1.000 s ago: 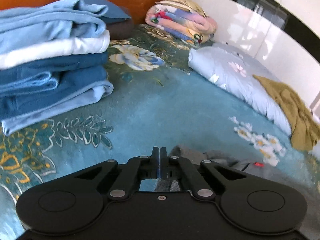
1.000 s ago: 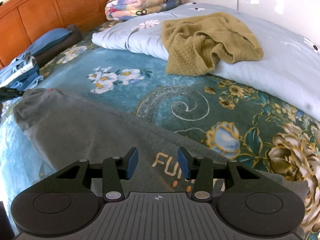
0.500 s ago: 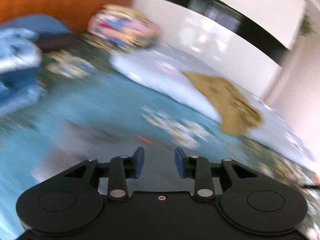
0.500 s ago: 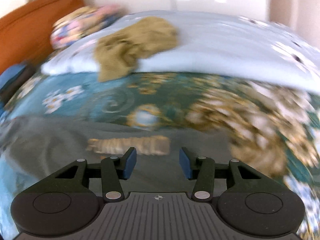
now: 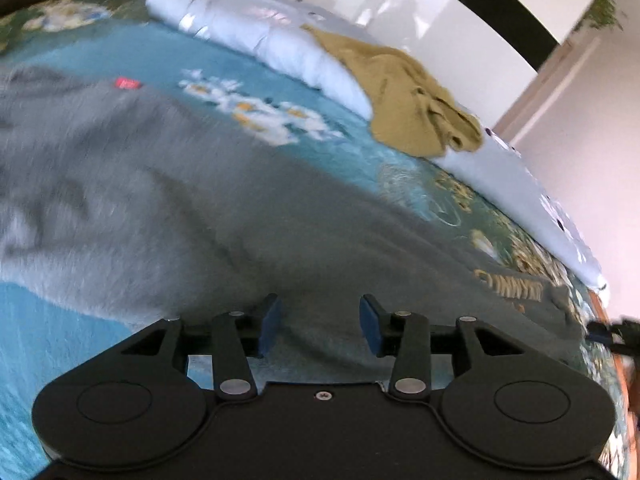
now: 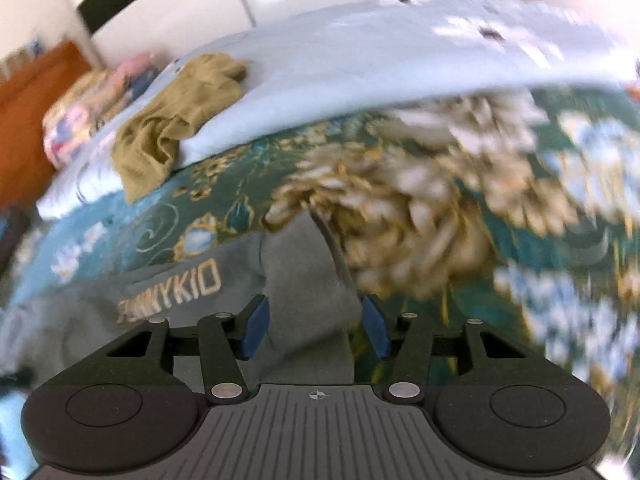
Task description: Fold clothes
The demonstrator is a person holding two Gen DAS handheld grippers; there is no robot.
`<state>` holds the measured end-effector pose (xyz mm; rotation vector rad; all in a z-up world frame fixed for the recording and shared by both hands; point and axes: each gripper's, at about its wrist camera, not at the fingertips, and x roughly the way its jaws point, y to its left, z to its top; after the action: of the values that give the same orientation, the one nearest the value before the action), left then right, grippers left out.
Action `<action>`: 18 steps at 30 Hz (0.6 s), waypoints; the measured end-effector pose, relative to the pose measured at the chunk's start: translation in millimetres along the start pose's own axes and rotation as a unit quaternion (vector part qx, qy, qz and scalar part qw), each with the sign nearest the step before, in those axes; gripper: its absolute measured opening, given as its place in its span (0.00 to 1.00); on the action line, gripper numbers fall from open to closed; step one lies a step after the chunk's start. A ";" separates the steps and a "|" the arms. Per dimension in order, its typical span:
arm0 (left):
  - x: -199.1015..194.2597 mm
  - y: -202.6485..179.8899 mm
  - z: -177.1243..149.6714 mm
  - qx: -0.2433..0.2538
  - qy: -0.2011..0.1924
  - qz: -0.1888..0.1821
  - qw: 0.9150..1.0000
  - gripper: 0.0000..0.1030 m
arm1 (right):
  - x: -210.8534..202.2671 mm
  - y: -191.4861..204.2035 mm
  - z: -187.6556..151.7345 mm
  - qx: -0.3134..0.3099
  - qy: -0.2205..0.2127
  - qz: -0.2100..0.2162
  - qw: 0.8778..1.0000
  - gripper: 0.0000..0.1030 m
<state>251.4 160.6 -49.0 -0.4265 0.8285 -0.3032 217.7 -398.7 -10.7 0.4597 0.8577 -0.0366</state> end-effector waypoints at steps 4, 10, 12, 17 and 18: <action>1.3 3.1 1.1 -0.013 -0.001 -0.001 1.000 0.41 | -3.2 -25.1 -28.8 0.107 0.021 0.082 0.991 0.53; -2.8 -3.4 -2.6 -0.003 -0.002 0.010 1.000 0.44 | 34.4 -37.8 -42.0 0.236 0.039 0.161 0.958 0.62; -2.4 -2.7 -3.4 -0.010 -0.004 0.010 1.000 0.44 | 45.6 -39.6 -41.6 0.273 0.032 0.169 0.946 0.62; -1.0 -4.5 -4.1 -0.012 -0.005 0.014 1.000 0.45 | 64.4 -37.3 -37.1 0.325 -0.007 0.161 0.932 0.60; -1.3 -4.8 -4.1 -0.012 -0.005 0.014 1.000 0.45 | 66.0 -35.8 -36.3 0.327 -0.014 0.152 0.933 0.51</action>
<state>246.9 155.9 -48.4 -0.4380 0.8293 -0.2649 227.4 -406.3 -93.2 1.2129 0.7244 -0.0440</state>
